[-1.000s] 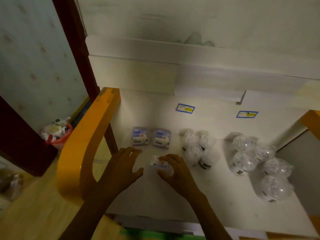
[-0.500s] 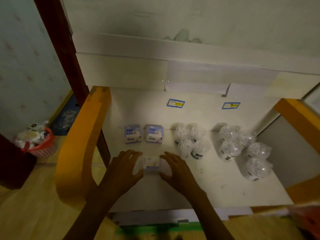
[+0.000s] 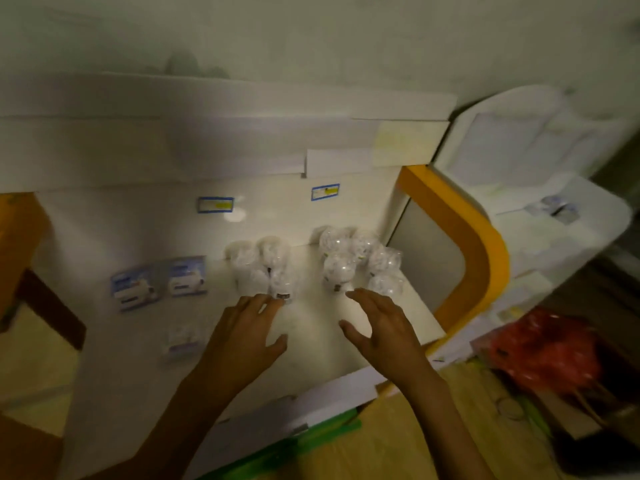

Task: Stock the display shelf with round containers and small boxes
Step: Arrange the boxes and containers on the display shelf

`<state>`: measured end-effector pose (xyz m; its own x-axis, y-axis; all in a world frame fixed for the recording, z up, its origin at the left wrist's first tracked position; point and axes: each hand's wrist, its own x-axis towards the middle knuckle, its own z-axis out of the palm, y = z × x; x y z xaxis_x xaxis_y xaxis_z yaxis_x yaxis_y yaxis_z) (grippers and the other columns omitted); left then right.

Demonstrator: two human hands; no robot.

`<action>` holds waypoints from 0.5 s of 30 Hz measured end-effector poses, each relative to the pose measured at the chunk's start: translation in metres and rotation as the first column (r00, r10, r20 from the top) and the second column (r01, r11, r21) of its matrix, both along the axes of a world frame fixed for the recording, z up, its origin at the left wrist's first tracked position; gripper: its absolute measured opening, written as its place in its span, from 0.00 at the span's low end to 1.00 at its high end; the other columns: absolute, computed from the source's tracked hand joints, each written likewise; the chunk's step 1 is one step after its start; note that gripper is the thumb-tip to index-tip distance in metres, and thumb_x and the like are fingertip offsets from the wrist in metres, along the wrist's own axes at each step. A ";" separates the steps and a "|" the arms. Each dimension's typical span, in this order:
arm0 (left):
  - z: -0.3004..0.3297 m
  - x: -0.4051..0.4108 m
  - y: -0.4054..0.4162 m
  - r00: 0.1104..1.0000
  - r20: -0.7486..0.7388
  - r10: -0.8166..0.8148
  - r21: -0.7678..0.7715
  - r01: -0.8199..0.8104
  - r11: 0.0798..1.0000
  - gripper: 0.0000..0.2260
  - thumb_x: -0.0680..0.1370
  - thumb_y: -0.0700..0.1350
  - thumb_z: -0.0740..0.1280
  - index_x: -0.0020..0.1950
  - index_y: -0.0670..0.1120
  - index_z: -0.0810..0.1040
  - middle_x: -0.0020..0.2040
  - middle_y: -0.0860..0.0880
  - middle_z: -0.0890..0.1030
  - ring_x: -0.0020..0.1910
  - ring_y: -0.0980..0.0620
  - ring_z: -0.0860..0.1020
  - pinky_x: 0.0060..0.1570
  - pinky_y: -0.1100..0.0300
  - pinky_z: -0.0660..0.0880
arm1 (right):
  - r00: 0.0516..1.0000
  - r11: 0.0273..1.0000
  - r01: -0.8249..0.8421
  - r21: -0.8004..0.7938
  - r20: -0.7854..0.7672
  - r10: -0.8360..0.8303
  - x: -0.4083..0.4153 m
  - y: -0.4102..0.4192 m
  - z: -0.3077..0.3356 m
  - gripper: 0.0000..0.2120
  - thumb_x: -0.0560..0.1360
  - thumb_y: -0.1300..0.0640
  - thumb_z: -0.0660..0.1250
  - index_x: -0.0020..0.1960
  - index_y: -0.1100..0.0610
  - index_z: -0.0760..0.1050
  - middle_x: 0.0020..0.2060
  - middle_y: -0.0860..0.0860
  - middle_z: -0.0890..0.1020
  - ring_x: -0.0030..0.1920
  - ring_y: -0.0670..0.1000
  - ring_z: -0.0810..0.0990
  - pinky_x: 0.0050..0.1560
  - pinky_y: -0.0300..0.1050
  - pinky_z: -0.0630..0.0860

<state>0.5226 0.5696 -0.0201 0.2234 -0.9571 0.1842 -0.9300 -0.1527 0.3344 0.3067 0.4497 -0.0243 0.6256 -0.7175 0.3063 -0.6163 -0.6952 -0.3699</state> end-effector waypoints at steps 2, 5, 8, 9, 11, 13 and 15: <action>0.002 -0.031 -0.019 0.998 0.017 -0.055 -0.015 0.055 0.998 0.24 0.69 0.57 0.64 0.63 0.49 0.75 0.58 0.49 0.78 0.55 0.46 0.77 0.53 0.49 0.75 | 0.999 0.999 0.043 -0.015 0.004 -0.043 -0.040 -0.011 0.006 0.25 0.75 0.40 0.60 0.66 0.51 0.71 0.63 0.49 0.77 0.63 0.51 0.74 0.60 0.49 0.74; 0.010 -0.090 -0.046 0.992 0.029 -0.125 -0.040 0.126 0.991 0.23 0.69 0.56 0.64 0.62 0.49 0.76 0.55 0.49 0.79 0.52 0.47 0.78 0.49 0.51 0.76 | 0.994 0.994 0.104 -0.032 0.026 -0.103 -0.105 -0.025 0.013 0.23 0.75 0.41 0.60 0.65 0.52 0.72 0.62 0.50 0.77 0.61 0.52 0.75 0.57 0.50 0.76; 0.017 -0.152 -0.075 0.981 0.037 -0.191 -0.041 0.193 0.980 0.23 0.70 0.57 0.63 0.62 0.50 0.75 0.56 0.50 0.78 0.52 0.48 0.77 0.47 0.53 0.75 | 0.986 0.986 0.166 -0.026 0.021 -0.166 -0.175 -0.038 0.015 0.23 0.75 0.40 0.59 0.65 0.52 0.72 0.62 0.50 0.77 0.61 0.52 0.74 0.58 0.51 0.75; 0.019 -0.173 -0.083 0.977 0.034 -0.208 -0.045 0.210 0.977 0.22 0.70 0.56 0.63 0.62 0.50 0.75 0.56 0.50 0.78 0.52 0.48 0.77 0.47 0.54 0.75 | 0.983 0.983 0.181 -0.024 0.012 -0.181 -0.197 -0.044 0.015 0.24 0.76 0.39 0.58 0.66 0.51 0.71 0.63 0.50 0.76 0.63 0.51 0.73 0.60 0.51 0.74; 0.022 -0.217 -0.101 0.970 0.050 -0.238 -0.066 0.241 0.968 0.22 0.70 0.57 0.61 0.61 0.50 0.76 0.54 0.50 0.79 0.50 0.48 0.79 0.45 0.53 0.77 | 0.978 0.977 0.211 -0.023 0.008 -0.211 -0.241 -0.054 0.016 0.24 0.76 0.39 0.58 0.68 0.49 0.70 0.66 0.48 0.74 0.66 0.50 0.71 0.62 0.49 0.72; 0.026 -0.259 -0.116 0.966 0.028 -0.256 -0.090 0.257 0.962 0.21 0.70 0.58 0.59 0.58 0.50 0.77 0.51 0.49 0.81 0.47 0.47 0.80 0.42 0.52 0.78 | 0.969 0.969 0.245 -0.015 0.010 -0.245 -0.280 -0.063 0.016 0.24 0.76 0.40 0.59 0.68 0.49 0.69 0.66 0.48 0.74 0.66 0.50 0.71 0.62 0.48 0.71; 0.028 -0.297 -0.132 0.959 0.010 -0.285 -0.107 0.284 0.953 0.19 0.68 0.56 0.65 0.58 0.52 0.75 0.49 0.49 0.81 0.45 0.46 0.80 0.40 0.51 0.78 | 0.958 0.959 0.285 -0.010 0.014 -0.285 -0.317 -0.072 0.016 0.23 0.75 0.42 0.62 0.68 0.50 0.70 0.66 0.49 0.74 0.65 0.51 0.71 0.62 0.47 0.70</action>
<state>0.2258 0.4371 0.0075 -0.0537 -0.9563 0.2874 -0.9278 0.1542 0.3397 -0.0101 0.3777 -0.0081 0.3920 -0.8618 0.3219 -0.7850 -0.4958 -0.3713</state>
